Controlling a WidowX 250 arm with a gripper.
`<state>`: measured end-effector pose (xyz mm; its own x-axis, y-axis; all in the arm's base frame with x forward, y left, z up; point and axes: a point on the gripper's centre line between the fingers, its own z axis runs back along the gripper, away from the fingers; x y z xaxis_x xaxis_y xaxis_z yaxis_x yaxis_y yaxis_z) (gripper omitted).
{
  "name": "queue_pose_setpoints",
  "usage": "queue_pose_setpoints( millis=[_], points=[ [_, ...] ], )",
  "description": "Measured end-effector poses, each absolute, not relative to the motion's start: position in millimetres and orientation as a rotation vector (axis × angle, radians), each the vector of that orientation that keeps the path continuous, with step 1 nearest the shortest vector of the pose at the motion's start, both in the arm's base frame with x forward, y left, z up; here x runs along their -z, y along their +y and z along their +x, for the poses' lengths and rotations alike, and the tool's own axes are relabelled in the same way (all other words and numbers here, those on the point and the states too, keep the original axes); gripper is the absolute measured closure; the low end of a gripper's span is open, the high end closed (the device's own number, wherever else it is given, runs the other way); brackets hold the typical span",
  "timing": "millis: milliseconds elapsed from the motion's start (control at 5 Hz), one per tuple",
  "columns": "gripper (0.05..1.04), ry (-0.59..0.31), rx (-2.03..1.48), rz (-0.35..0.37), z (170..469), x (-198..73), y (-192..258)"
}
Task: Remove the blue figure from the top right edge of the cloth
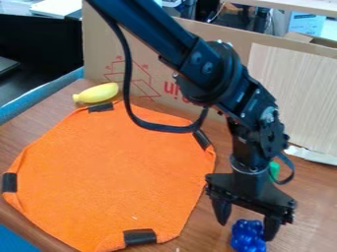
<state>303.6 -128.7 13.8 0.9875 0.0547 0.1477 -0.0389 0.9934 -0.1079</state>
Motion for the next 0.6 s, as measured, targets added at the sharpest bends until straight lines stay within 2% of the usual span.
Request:
queue_pose_setpoints(
  millis=[200,600],
  points=[
    [0.083,-0.139,-0.042,-0.115,303.4,-15.7,-124.1],
    [0.083,-0.192,-0.057,-0.210,293.4,-89.4,-91.8]
  ],
)
